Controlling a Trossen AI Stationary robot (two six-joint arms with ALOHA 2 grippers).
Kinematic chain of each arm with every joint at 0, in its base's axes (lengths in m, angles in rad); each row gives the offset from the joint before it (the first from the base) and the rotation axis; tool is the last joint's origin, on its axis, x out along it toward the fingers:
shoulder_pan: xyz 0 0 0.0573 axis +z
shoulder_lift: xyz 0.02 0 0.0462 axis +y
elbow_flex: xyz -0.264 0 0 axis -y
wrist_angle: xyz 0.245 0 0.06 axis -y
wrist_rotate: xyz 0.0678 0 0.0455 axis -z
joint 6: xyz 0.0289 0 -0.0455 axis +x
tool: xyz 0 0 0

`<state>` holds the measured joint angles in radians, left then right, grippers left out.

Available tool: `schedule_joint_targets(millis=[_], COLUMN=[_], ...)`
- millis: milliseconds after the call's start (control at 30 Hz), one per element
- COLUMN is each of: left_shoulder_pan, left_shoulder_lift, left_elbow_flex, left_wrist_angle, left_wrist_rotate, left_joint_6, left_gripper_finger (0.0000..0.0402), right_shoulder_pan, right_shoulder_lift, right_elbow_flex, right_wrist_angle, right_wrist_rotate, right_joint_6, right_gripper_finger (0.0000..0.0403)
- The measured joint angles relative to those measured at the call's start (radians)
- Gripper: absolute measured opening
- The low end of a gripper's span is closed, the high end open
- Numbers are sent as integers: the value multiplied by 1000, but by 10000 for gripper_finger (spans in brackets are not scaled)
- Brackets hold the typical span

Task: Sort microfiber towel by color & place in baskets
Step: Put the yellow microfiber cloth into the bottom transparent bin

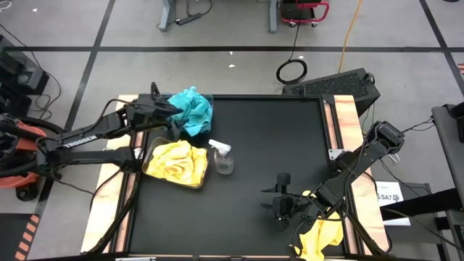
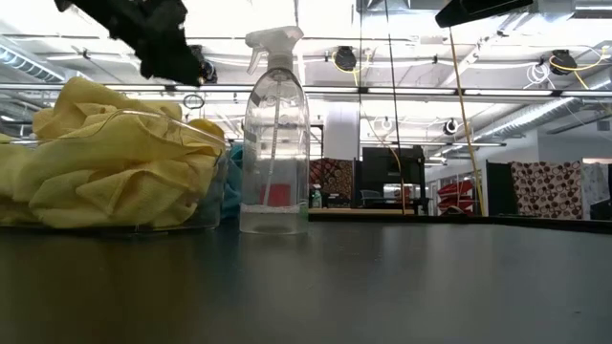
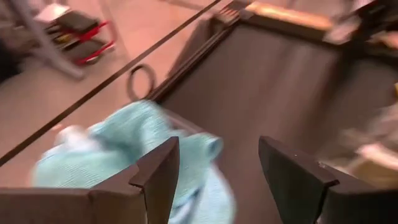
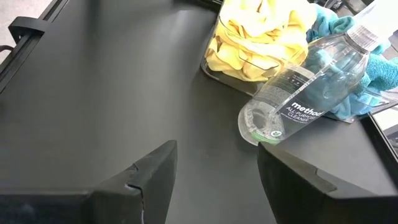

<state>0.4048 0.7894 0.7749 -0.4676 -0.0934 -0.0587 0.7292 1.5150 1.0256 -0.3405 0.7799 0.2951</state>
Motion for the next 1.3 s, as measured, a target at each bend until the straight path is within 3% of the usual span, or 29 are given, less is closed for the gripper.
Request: schedule_joint_targets(millis=[400, 767, 1300], left_shoulder_pan=[-234, -476, -716], left_shoulder_lift=[-45, 5, 193], left_elbow_flex=[0, 0, 0], left_wrist_angle=[130, 291, 544], left_wrist_rotate=[163, 167, 164], left_joint_6=[-7, 42, 117], left_gripper_finger=[226, 226, 226], right_shoulder_pan=[0, 0, 0], right_shoulder_lift=[0, 0, 0], right_elbow_flex=[0, 0, 0], right_wrist_angle=[-1, -8, -9], right_wrist_rotate=[-20, -23, -23], right_joint_6=[-23, -27, -27], right_gripper_finger=[215, 215, 215])
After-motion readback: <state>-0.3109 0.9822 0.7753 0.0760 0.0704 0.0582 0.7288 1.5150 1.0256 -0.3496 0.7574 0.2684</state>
